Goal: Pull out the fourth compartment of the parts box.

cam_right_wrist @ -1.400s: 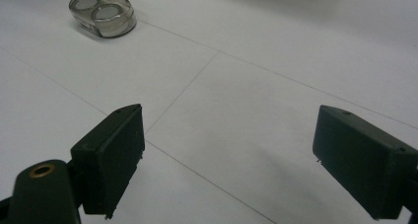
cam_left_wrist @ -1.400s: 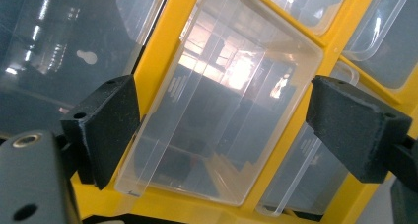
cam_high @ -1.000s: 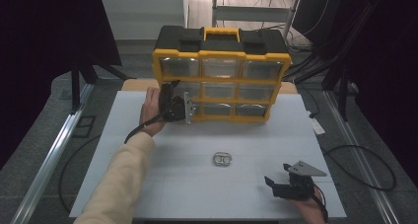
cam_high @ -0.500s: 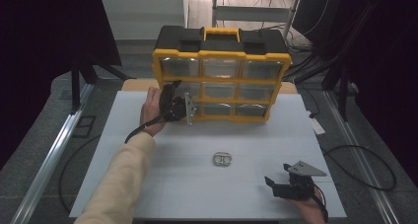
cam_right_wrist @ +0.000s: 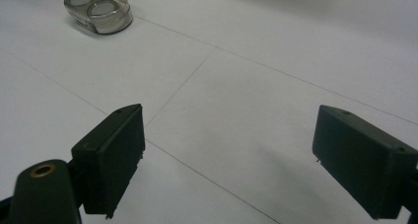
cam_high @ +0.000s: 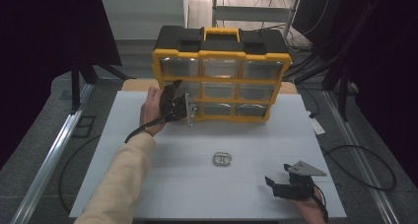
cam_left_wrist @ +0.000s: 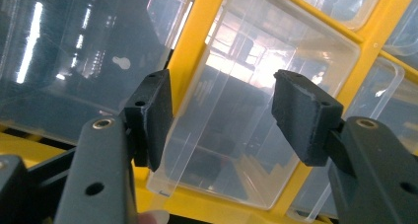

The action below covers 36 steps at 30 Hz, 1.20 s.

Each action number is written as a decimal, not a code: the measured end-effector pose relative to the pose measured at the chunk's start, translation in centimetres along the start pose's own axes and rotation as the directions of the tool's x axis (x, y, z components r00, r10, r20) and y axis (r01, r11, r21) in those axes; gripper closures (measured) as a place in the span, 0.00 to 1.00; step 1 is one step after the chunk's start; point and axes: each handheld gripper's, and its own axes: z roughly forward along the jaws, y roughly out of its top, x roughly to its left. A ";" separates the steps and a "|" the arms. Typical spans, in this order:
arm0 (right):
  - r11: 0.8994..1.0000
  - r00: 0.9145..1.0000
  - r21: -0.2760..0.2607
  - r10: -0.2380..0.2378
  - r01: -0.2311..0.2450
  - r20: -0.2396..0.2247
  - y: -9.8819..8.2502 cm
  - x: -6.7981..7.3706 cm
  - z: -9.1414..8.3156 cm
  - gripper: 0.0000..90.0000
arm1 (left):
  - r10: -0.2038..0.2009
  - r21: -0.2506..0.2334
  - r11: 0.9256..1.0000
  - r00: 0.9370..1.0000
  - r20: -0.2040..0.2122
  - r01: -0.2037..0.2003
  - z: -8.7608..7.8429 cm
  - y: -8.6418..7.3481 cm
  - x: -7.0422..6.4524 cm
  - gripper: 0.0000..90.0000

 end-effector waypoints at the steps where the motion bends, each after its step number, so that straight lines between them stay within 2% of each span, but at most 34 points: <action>1: 1.000 1.000 -0.001 0.001 -0.001 0.000 0.0 0.0 0.0 0.15 | 0.000 -0.001 1.000 1.000 -0.001 0.000 0.0 0.0 0.0 0.47; 11: 1.000 1.000 0.001 0.001 -0.001 0.002 0.0 0.0 0.0 0.15 | 0.020 -0.008 1.000 1.000 -0.017 -0.020 -0.1 0.0 -0.2 0.54; 22: 1.000 1.000 0.006 0.002 -0.002 0.004 0.0 0.0 0.0 0.15 | 0.010 -0.006 1.000 1.000 -0.027 -0.010 0.0 0.0 -0.1 0.58; 36: 1.000 1.000 0.007 0.003 -0.003 0.006 -0.1 -0.1 0.0 0.15 | 0.007 -0.010 1.000 0.998 -0.064 -0.008 -0.1 -0.1 -0.1 0.73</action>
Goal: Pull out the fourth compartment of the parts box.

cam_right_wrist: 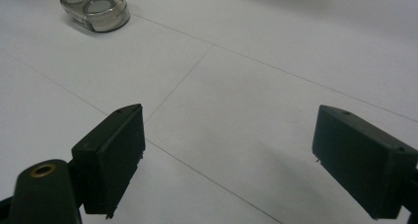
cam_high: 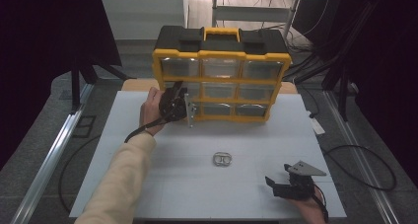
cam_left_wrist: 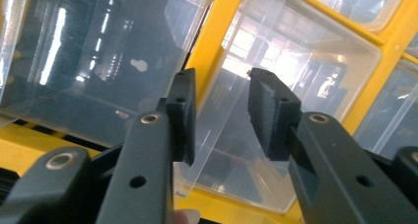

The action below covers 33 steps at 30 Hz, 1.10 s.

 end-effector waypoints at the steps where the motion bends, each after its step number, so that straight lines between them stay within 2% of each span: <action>1: 1.000 1.000 0.000 0.000 0.000 0.000 0.0 0.0 0.0 0.15 | -0.001 -0.001 1.000 1.000 0.000 0.001 0.0 0.0 0.0 0.73; 33: 1.000 1.000 -0.005 0.013 -0.013 -0.002 0.0 -0.1 0.0 0.15 | 0.017 -0.015 1.000 1.000 -0.014 -0.017 -0.6 -0.2 -0.2 0.75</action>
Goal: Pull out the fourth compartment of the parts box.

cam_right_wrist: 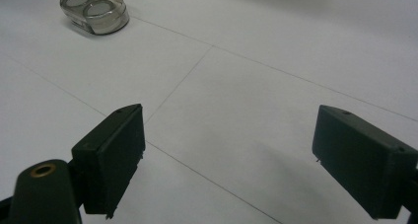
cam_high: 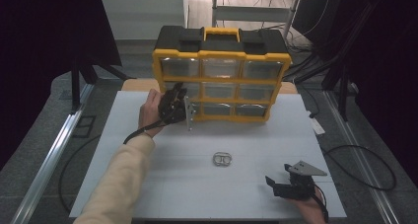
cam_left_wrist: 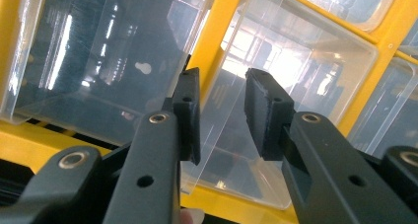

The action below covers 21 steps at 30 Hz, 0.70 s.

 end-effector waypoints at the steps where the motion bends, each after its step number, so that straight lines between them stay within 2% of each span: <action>1: 1.000 1.000 0.000 -0.001 0.001 0.002 0.0 0.0 0.0 0.15 | 0.000 0.001 1.000 1.000 0.000 0.000 0.0 0.0 0.0 0.75; 21: 1.000 1.000 -0.004 -0.006 0.006 0.005 0.0 0.0 -0.1 0.15 | 0.001 0.000 1.000 1.000 -0.002 -0.001 -0.4 0.0 0.0 0.75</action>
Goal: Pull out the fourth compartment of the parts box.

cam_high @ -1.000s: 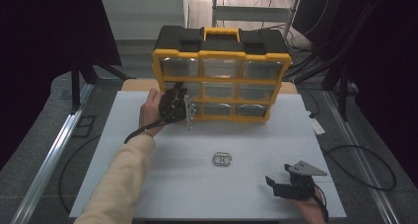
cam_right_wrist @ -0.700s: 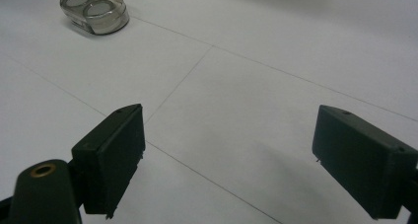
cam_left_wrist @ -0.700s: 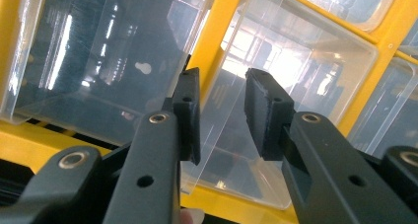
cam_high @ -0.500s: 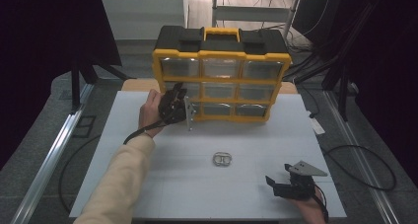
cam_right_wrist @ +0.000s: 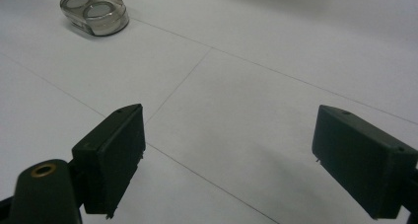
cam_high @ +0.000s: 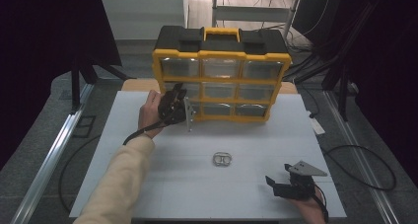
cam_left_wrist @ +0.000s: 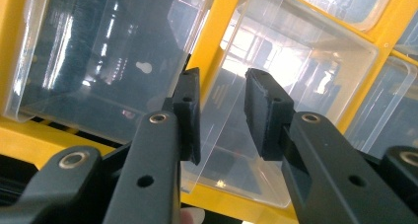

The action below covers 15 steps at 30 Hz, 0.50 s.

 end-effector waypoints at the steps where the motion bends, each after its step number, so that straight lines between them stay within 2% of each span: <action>1: 1.000 1.000 0.000 0.000 0.000 0.000 0.0 0.0 0.0 0.15 | -0.001 -0.001 1.000 1.000 0.000 0.001 0.0 0.0 0.0 0.75; 15: 1.000 1.000 0.001 -0.002 0.002 0.001 0.0 0.0 0.0 0.15 | -0.003 -0.006 1.000 1.000 0.000 0.003 -0.4 -0.1 -0.1 0.75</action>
